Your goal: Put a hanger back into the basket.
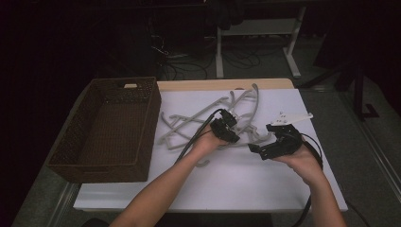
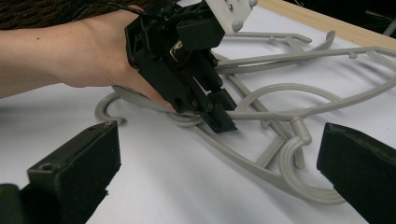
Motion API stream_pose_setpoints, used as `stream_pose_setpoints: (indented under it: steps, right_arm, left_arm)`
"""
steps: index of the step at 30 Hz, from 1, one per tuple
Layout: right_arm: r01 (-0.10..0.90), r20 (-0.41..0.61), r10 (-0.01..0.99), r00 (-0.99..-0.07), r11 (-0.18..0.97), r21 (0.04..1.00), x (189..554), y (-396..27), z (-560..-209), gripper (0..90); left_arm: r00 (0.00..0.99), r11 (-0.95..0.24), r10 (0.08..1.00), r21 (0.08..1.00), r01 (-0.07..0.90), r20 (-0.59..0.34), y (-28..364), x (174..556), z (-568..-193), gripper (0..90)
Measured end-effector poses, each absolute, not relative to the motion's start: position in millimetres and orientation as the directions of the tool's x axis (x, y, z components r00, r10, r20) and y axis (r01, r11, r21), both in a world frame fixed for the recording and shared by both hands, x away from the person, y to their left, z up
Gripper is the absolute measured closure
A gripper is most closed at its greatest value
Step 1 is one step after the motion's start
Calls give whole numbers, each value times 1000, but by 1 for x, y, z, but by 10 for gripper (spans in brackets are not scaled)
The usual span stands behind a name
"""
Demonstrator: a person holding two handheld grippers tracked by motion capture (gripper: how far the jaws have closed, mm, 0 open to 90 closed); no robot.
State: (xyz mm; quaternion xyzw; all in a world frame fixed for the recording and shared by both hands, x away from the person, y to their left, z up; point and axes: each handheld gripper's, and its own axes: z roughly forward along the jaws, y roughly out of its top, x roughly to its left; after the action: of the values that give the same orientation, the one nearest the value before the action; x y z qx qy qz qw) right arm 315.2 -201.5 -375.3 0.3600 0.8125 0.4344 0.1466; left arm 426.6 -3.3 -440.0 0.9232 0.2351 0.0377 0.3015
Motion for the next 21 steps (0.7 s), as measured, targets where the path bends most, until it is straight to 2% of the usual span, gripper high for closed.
stream_pose_setpoints:
  steps: [10,21]
  right_arm:
    - [457,74,710,-700,366,811,315,-201,-376,0]
    - [451,73,702,-709,371,812,313,-200,-376,0]
  left_arm:
    - [871,-666,483,609,429,-86,-2,425,-430,818]
    - [862,-637,502,643,425,-73,11,425,-394,822]
